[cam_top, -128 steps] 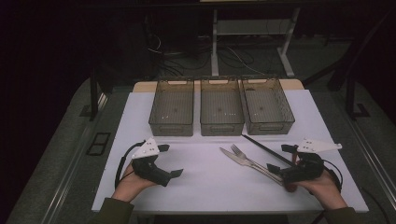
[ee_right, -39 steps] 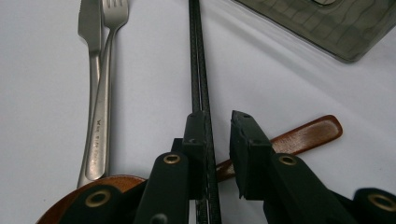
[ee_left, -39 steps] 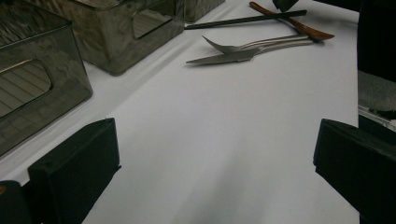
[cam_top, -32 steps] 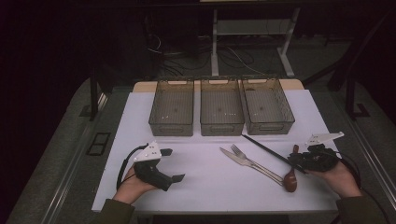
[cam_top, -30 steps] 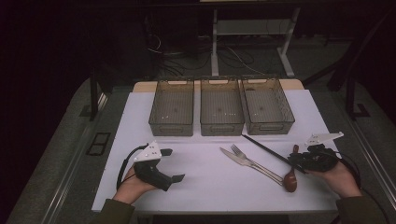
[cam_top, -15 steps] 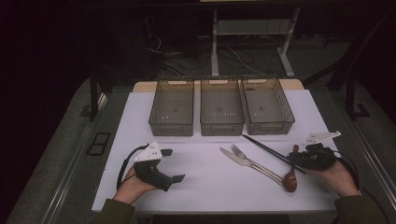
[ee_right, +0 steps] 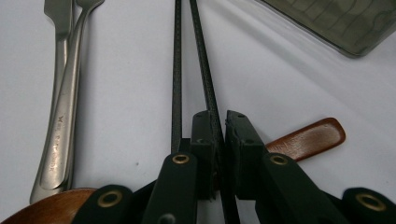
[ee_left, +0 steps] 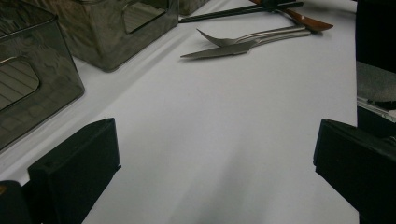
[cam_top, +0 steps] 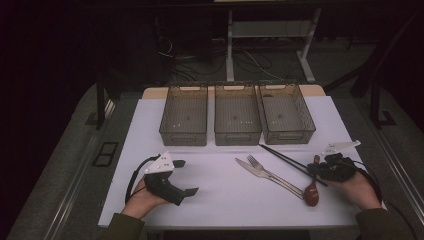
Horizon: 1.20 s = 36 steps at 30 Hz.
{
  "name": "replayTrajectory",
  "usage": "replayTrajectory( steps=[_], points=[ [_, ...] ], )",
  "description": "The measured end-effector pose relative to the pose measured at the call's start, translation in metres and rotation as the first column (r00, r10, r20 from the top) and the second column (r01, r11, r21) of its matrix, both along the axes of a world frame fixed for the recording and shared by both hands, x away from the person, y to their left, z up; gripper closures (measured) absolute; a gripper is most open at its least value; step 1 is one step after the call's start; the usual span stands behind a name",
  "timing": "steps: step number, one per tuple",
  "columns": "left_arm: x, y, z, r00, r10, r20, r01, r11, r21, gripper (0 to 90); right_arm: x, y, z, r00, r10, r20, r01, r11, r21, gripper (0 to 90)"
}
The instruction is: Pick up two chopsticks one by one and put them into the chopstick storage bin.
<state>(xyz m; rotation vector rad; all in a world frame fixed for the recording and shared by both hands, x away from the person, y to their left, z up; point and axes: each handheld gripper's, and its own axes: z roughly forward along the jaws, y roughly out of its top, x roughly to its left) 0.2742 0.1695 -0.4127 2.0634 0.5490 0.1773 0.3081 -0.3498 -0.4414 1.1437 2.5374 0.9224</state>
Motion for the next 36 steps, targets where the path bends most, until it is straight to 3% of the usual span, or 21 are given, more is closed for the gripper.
replayTrajectory(
  steps=[15, 36],
  points=[
    [0.000, -0.001, 0.000, 1.0000, -0.005, -0.001, 0.005, 1.0000, 0.001, 0.0, -0.001, 0.001, 0.000, 0.9993, 0.037, 0.002, -0.037, 0.999, 0.009, 83.4],
    [-0.001, -0.003, -0.004, 1.0000, 0.001, -0.006, -0.001, 1.0000, 0.005, 0.0, -0.009, -0.004, 0.014, 0.9977, 0.058, 0.035, -0.061, 0.995, 0.082, 84.4]
  ],
)
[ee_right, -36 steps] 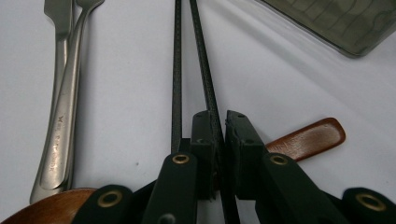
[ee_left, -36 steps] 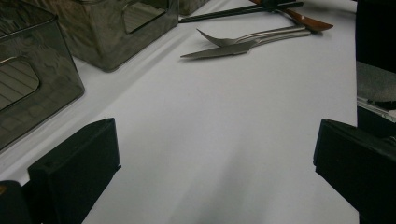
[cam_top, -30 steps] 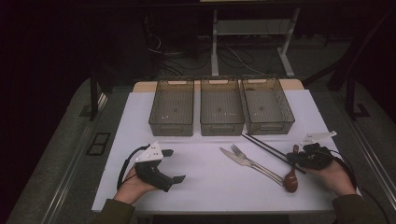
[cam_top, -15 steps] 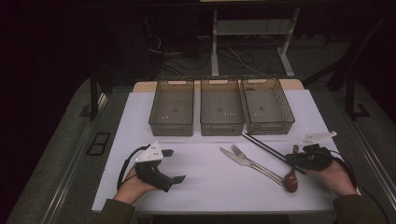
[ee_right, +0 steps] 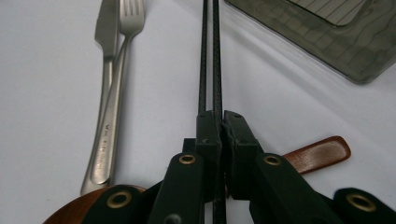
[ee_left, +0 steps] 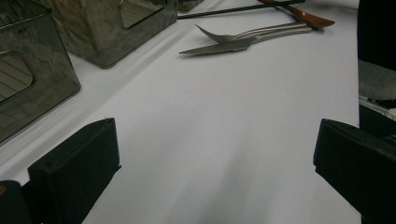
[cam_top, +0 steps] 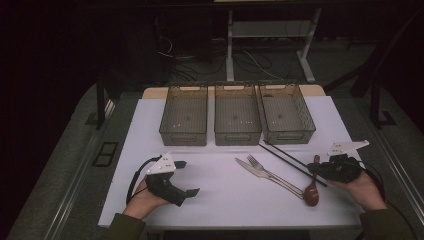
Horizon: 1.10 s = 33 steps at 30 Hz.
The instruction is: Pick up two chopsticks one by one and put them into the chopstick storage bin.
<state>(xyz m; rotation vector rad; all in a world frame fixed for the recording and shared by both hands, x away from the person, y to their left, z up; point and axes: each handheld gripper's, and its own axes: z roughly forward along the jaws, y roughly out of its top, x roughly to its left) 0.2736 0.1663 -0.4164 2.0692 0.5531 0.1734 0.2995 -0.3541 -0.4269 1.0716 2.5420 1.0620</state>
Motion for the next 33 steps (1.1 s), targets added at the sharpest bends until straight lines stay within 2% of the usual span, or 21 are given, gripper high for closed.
replayTrajectory(
  steps=[13, 17, 19, 26, 33],
  points=[
    [0.000, 0.000, -0.006, 0.9999, 0.010, -0.013, -0.010, 0.9999, 0.006, 0.0, -0.013, -0.005, 0.014, 0.9995, 0.027, 0.015, -0.028, 0.999, 0.034, 84.4],
    [0.000, 0.000, -0.007, 0.9998, 0.017, -0.011, -0.017, 0.9998, 0.006, 0.0, -0.016, -0.005, 0.020, 0.9991, 0.031, 0.028, -0.032, 0.997, 0.065, 84.3],
    [-0.001, 0.001, -0.007, 0.9997, 0.022, -0.008, -0.021, 0.9998, 0.005, 0.0, -0.016, -0.003, 0.023, 0.9987, 0.035, 0.037, -0.038, 0.995, 0.088, 84.3],
    [-0.001, 0.001, -0.008, 0.9997, 0.025, -0.009, -0.025, 0.9997, -0.002, 0.0, -0.011, 0.011, 0.031, 0.9986, 0.038, 0.038, -0.042, 0.992, 0.121, 84.4],
    [-0.001, 0.002, -0.007, 0.9996, 0.027, -0.005, -0.027, 0.9996, -0.009, 0.0, -0.005, 0.025, 0.035, 0.9981, 0.041, 0.045, -0.046, 0.992, 0.118, 84.3]
  ],
)
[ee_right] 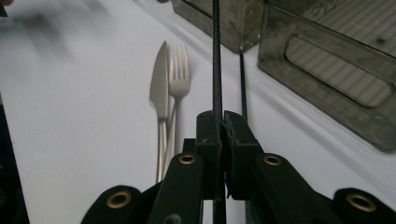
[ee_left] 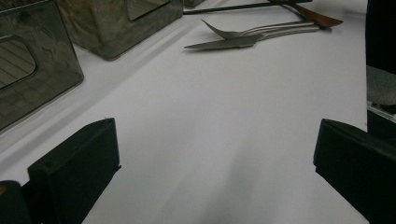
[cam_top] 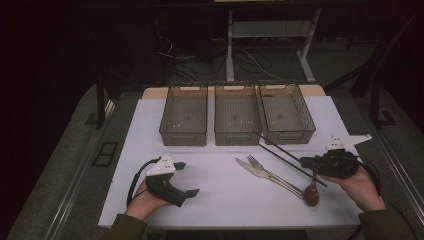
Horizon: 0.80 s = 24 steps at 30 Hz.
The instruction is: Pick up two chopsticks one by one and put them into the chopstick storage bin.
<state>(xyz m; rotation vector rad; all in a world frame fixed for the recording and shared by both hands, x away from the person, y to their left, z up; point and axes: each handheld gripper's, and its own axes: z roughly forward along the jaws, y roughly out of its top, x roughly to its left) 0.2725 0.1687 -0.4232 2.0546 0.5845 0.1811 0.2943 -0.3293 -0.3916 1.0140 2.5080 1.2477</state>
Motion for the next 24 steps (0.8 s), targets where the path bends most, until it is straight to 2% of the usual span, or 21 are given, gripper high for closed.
replayTrajectory(
  steps=[6, 24],
  points=[
    [0.000, 0.001, 0.001, 1.0000, 0.002, -0.001, -0.002, 1.0000, -0.004, 0.0, 0.007, 0.020, 0.005, 0.9999, 0.015, 0.001, -0.015, 1.000, 0.004, 84.3],
    [0.000, 0.000, 0.002, 0.9999, 0.004, 0.013, -0.003, 0.9996, -0.029, 0.0, 0.030, 0.062, 0.018, 0.9995, 0.032, 0.003, -0.032, 0.999, 0.004, 84.3]
  ],
)
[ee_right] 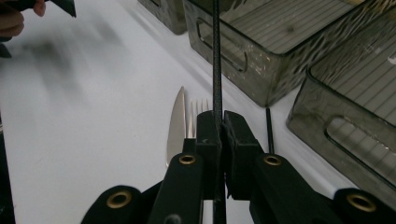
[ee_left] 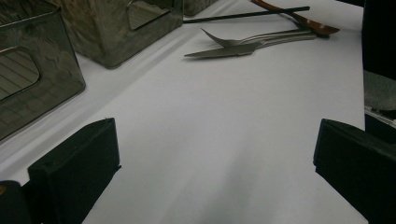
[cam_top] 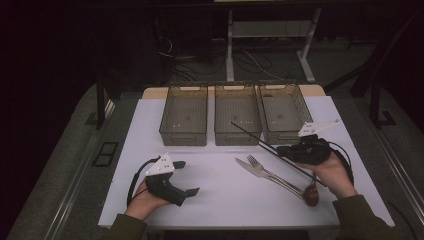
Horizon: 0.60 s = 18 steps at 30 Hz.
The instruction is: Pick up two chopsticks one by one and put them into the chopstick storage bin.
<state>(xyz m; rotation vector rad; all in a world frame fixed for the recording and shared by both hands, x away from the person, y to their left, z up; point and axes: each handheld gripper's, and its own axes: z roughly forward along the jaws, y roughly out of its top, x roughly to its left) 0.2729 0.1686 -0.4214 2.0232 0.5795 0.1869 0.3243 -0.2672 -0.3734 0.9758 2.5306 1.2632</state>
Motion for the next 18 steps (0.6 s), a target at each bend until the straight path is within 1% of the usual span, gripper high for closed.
replayTrajectory(
  steps=[2, 3, 4, 5, 8, 14, 18],
  points=[
    [0.001, 0.000, 0.000, 1.0000, -0.004, 0.002, 0.004, 1.0000, -0.003, 0.0, 0.005, 0.006, 0.002, 0.9999, -0.011, -0.007, 0.011, 1.000, 0.006, 84.3],
    [0.002, 0.000, 0.000, 1.0000, -0.003, 0.001, 0.003, 1.0000, -0.007, 0.0, 0.005, 0.006, 0.002, 0.9999, -0.011, -0.007, 0.011, 1.000, 0.006, 84.3],
    [0.002, 0.000, 0.000, 1.0000, -0.005, 0.002, 0.005, 1.0000, -0.007, 0.0, 0.008, 0.011, 0.003, 0.9999, -0.013, -0.011, 0.013, 1.000, 0.006, 84.3],
    [0.003, 0.000, 0.001, 1.0000, -0.007, 0.005, 0.007, 1.0000, -0.006, 0.0, 0.008, 0.011, 0.003, 0.9999, -0.013, -0.011, 0.013, 1.000, 0.006, 84.3],
    [0.003, 0.000, 0.001, 0.9999, -0.007, 0.010, 0.007, 0.9999, -0.010, 0.0, 0.014, 0.020, 0.006, 0.9997, -0.019, -0.017, 0.019, 1.000, 0.006, 84.3],
    [0.003, 0.000, 0.001, 0.9999, -0.005, 0.013, 0.005, 0.9999, -0.012, 0.0, 0.030, 0.042, 0.016, 0.9995, -0.025, -0.018, 0.025, 1.000, -0.006, 84.3],
    [0.002, 0.000, 0.002, 0.9999, -0.005, 0.013, 0.005, 0.9999, -0.015, 0.0, 0.035, 0.049, 0.019, 0.9994, -0.029, -0.018, 0.029, 1.000, -0.005, 84.3]
  ],
)
